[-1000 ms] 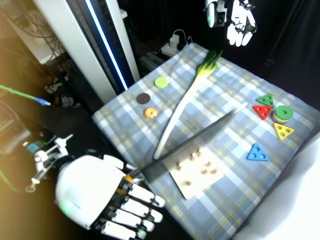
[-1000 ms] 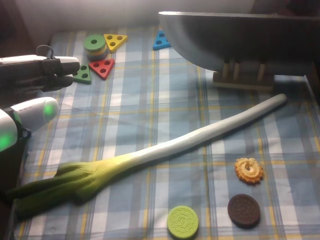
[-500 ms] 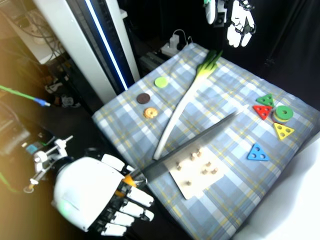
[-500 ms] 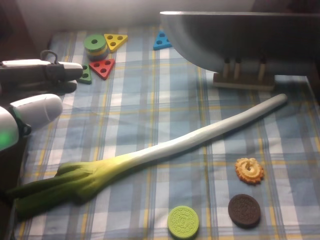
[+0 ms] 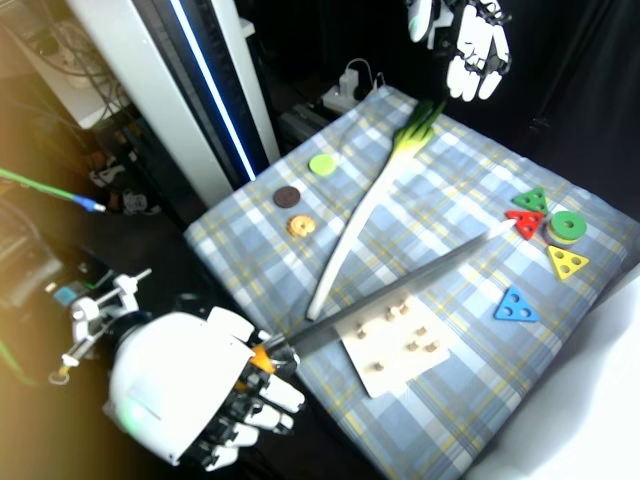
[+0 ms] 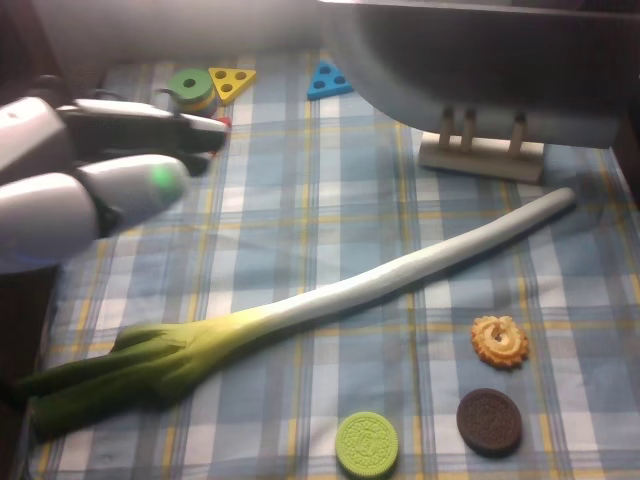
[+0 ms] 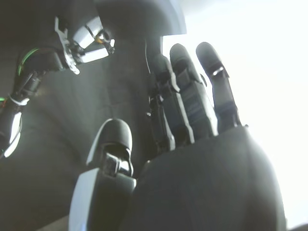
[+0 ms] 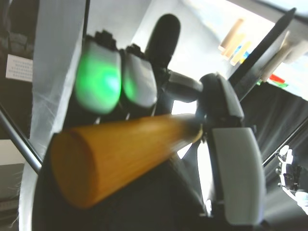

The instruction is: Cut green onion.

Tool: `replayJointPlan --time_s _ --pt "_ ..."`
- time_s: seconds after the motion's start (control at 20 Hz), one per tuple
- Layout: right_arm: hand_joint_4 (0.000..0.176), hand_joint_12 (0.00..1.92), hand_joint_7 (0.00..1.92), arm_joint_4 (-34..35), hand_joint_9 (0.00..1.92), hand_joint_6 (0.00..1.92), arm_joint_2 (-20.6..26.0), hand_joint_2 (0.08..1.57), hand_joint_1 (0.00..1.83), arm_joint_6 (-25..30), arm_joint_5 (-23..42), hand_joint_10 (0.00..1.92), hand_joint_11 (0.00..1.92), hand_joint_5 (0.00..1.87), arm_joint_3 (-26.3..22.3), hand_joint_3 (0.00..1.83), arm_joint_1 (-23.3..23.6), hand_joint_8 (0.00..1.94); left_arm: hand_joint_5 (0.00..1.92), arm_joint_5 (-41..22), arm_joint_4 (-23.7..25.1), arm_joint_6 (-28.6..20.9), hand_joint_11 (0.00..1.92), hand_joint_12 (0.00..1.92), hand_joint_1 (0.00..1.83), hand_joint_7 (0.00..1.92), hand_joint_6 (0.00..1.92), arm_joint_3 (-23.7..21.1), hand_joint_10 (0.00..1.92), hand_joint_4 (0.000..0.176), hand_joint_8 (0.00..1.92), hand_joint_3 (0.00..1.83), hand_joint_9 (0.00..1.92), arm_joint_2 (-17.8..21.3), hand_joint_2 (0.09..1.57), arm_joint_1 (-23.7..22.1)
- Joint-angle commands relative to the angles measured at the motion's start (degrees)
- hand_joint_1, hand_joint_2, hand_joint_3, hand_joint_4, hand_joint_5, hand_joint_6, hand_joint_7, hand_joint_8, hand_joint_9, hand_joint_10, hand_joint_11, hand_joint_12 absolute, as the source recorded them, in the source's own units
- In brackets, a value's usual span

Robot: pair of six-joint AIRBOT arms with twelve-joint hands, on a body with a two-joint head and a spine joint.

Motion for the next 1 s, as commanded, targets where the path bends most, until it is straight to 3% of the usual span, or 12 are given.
replayJointPlan --time_s 0.0,0.15,0.4,0.45,0.55,0.6,0.75,0.85,0.95 --pt "0.011 1.92 1.31 1.5 1.41 1.92 1.8 1.43 0.31 0.8 11.4 1.92 1.44 1.12 -0.3 0.00 1.1 1.94 0.57 -2.0 0.9 -0.2 0.17 0.88 0.00 0.72 0.00 0.4 0.00 0.000 0.00 0.00 0.66 -1.0 1.49 -1.9" --pt "0.006 1.92 1.36 0.9 1.48 1.92 3.7 1.49 0.37 0.8 14.8 1.92 1.51 1.12 -2.0 0.01 1.2 1.94 0.65 2.1 3.3 -0.2 0.27 1.01 0.02 0.80 0.01 0.9 0.01 0.000 0.01 0.00 0.74 -2.7 1.48 -4.0" --pt "0.008 1.92 1.30 -0.5 1.44 1.92 4.4 1.47 0.39 0.8 16.8 1.92 1.48 1.07 -3.3 0.00 1.7 1.94 0.64 9.3 8.3 -0.2 0.21 0.98 0.00 0.75 0.00 0.2 0.00 0.000 0.00 0.00 0.69 -4.1 1.48 -4.7" --pt "0.013 1.92 1.28 -0.8 1.42 1.92 4.4 1.45 0.41 0.8 16.8 1.92 1.47 1.05 -3.5 0.00 1.7 1.94 0.62 10.9 9.4 -0.1 0.23 0.93 0.00 0.72 0.00 0.2 0.00 0.000 0.00 0.00 0.67 -4.6 1.45 -4.9" --pt "0.022 1.92 1.33 -1.7 1.47 1.92 4.5 1.44 0.49 0.8 16.8 1.92 1.50 1.10 -4.0 0.00 1.7 1.94 0.53 14.9 10.1 3.5 0.04 0.84 0.00 0.61 0.00 -0.1 0.00 0.000 0.00 0.00 0.52 -5.9 1.42 -5.6" --pt "0.023 1.92 1.35 -2.4 1.48 1.92 4.7 1.44 0.50 0.8 16.9 1.92 1.52 1.13 -4.4 0.00 1.7 1.94 0.44 17.3 9.6 8.2 0.01 0.70 0.00 0.52 0.00 -0.7 0.00 0.000 0.00 0.00 0.44 -6.8 1.40 -6.0" --pt "0.017 1.92 1.38 -3.8 1.51 1.92 5.2 1.47 0.52 0.8 17.4 1.92 1.56 1.15 -5.7 0.00 1.7 1.94 0.28 20.0 7.2 18.2 0.00 0.56 0.00 0.34 0.00 -2.0 0.00 0.000 0.00 0.00 0.32 -8.1 1.37 -6.3" --pt "0.016 1.92 1.36 -4.2 1.50 1.92 5.4 1.48 0.49 0.8 18.3 1.92 1.56 1.10 -6.6 0.00 1.7 1.94 0.19 20.8 7.1 19.1 0.00 0.23 0.00 0.23 0.00 -2.1 0.01 0.000 0.01 0.00 0.17 -8.6 1.35 -6.3" --pt "0.017 1.92 1.37 -4.6 1.51 1.92 5.4 1.48 0.51 0.8 18.8 1.92 1.56 1.10 -7.2 0.00 1.7 1.94 0.14 21.2 7.1 19.1 0.00 0.02 0.00 0.15 0.00 -1.9 0.00 0.000 0.00 0.00 0.09 -8.8 1.33 -6.4"
